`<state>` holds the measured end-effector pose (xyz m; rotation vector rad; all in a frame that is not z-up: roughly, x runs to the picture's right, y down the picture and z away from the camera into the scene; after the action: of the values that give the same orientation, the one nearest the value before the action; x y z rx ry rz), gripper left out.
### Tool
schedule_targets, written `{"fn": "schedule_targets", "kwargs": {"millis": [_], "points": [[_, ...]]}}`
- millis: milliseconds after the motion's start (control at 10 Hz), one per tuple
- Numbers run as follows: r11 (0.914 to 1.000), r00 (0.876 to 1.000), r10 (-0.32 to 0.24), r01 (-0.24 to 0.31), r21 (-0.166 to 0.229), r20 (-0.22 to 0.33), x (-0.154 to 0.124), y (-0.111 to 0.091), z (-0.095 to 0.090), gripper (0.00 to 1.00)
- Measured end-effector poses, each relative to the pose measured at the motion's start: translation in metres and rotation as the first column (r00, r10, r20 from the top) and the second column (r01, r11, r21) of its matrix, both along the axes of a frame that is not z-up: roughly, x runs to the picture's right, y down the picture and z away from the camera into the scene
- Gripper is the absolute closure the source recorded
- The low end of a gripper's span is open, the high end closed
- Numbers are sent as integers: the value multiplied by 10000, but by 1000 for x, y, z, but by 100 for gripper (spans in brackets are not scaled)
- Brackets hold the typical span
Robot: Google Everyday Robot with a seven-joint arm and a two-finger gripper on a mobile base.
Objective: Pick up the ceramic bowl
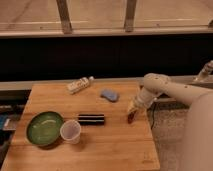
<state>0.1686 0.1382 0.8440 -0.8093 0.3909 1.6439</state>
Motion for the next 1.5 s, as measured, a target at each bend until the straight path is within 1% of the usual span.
{"fn": "schedule_targets", "kwargs": {"millis": [100, 200, 400, 500, 700, 800, 1000, 1200, 1400, 1500], "points": [[9998, 9999, -104, 105, 195, -27, -3, -12, -5, 58], [9987, 9995, -322, 321, 404, 4, -14, -29, -11, 58], [9939, 9960, -890, 881, 670, 103, -41, -50, -13, 58], [9885, 9916, -1283, 1264, 831, 184, -57, -60, -15, 58], [9736, 9775, -2067, 2012, 1079, 422, -91, -73, -18, 58], [9579, 9612, -2689, 2602, 1212, 611, -118, -77, -20, 58], [9308, 9324, -3507, 3367, 1422, 880, -156, -81, -24, 58], [8950, 8914, -4341, 4102, 1750, 1306, -210, -86, -29, 58], [8711, 8590, -4809, 4452, 2074, 1758, -248, -90, -31, 58], [8684, 8564, -4860, 4507, 2070, 1745, -247, -90, -31, 58]]}}
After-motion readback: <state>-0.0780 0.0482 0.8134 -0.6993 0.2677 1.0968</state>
